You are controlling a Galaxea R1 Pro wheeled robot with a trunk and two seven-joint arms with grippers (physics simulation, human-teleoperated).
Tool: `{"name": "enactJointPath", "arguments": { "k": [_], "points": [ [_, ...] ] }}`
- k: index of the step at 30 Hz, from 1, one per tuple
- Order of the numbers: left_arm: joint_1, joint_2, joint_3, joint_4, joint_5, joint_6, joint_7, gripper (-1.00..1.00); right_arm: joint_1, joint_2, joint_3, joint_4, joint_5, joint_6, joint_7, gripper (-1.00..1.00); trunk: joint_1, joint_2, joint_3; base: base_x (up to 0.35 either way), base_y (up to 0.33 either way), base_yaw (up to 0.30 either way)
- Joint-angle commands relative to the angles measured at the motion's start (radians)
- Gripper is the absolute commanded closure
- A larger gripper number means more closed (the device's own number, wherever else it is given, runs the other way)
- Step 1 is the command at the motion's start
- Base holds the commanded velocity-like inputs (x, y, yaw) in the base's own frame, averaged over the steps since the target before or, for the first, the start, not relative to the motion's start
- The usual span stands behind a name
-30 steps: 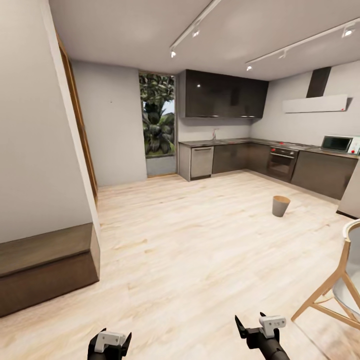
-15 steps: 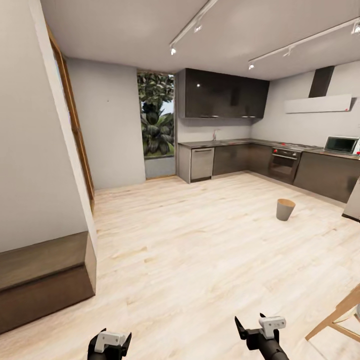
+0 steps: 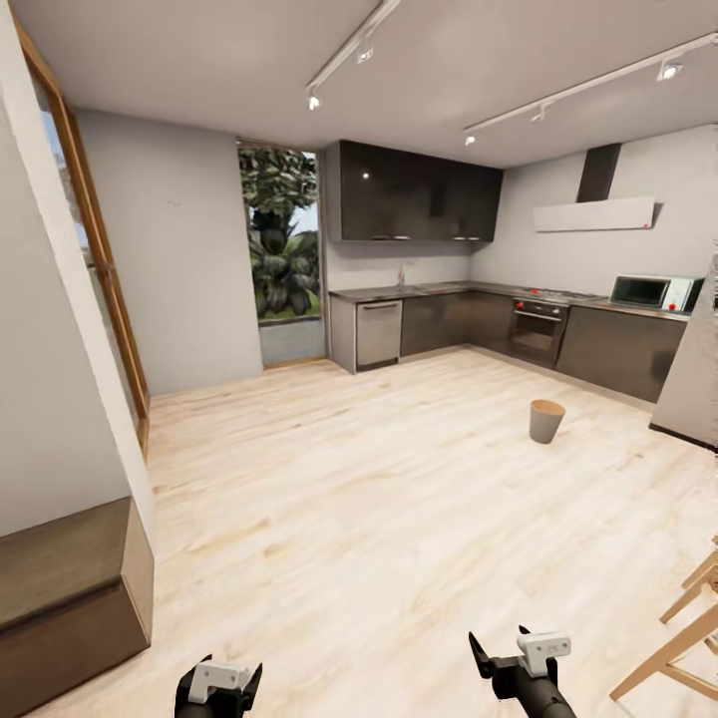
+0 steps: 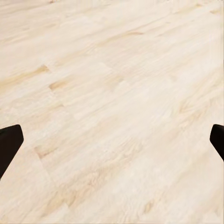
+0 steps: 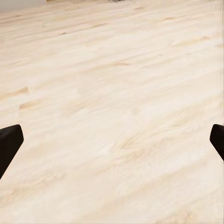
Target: Put the three can of soda from the living room inside the tash can in the kitchen.
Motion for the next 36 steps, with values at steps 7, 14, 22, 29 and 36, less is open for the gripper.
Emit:
{"name": "enactJointPath", "arguments": {
  "k": [7, 14, 22, 29, 36],
  "points": [
    [0.0, 0.0, 0.0, 0.0, 0.0, 0.0, 0.0, -1.0, 0.0, 0.0, 0.0, 0.0, -0.001, 0.0, 0.0, -1.0, 0.0, 0.0, 0.008, 0.31, 0.103, -0.195],
    [0.0, 0.0, 0.0, -0.001, 0.0, 0.0, 0.0, -1.0, 0.0, 0.0, 0.0, 0.0, -0.001, 0.0, -0.001, -1.0, 0.0, 0.0, 0.016, 0.31, 0.092, -0.196],
    [0.0, 0.0, 0.0, -0.001, 0.0, 0.0, 0.0, -1.0, 0.0, 0.0, 0.0, 0.0, 0.0, 0.0, -0.001, -1.0, 0.0, 0.0, 0.023, 0.31, 0.078, -0.196],
    [0.0, 0.0, 0.0, -0.001, 0.0, 0.0, 0.0, -1.0, 0.0, 0.0, 0.0, 0.0, 0.001, 0.0, 0.0, -1.0, 0.0, 0.0, 0.028, 0.31, 0.076, -0.193],
    [0.0, 0.0, 0.0, -0.001, 0.0, 0.0, 0.0, -1.0, 0.0, 0.0, 0.0, 0.0, 0.001, 0.0, 0.0, -1.0, 0.0, 0.0, 0.033, 0.31, 0.076, -0.134]
  ]
}}
